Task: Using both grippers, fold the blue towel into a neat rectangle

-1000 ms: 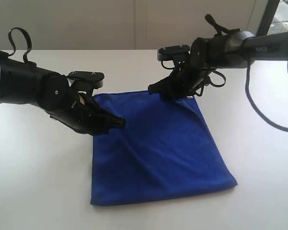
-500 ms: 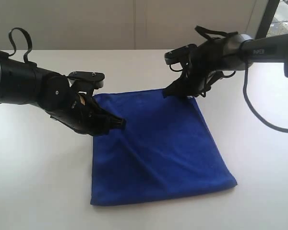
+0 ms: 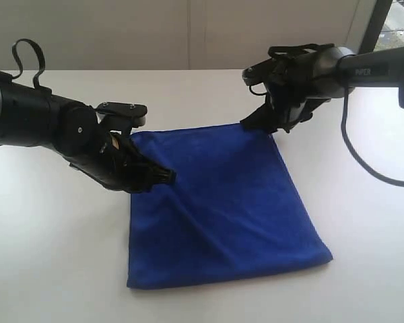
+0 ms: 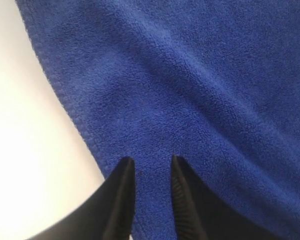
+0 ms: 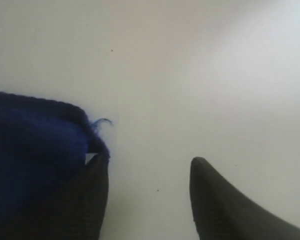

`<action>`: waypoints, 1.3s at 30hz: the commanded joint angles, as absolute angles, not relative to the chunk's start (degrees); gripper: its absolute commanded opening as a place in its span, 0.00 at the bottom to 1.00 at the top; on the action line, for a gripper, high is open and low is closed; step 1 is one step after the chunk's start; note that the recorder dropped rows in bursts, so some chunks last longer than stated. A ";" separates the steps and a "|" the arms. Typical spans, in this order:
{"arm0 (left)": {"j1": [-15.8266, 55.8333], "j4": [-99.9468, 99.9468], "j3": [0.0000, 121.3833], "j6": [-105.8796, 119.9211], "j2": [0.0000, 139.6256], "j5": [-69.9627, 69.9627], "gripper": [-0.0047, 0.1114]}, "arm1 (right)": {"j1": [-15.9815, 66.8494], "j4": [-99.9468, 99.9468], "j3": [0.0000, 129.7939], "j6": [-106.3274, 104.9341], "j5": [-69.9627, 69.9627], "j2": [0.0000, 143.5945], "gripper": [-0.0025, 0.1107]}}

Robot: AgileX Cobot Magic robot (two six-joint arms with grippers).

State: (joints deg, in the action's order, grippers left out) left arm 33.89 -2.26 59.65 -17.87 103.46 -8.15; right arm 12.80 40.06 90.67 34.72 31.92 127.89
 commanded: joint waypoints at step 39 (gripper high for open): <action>24.04 -14.53 88.56 2.42 116.73 -30.09 0.20 | 14.24 6.97 64.14 6.27 30.80 103.09 0.02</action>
State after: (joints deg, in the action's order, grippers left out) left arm 24.17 -13.89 88.07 2.16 118.85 -26.85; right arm 14.87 6.90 63.20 5.02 34.40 102.62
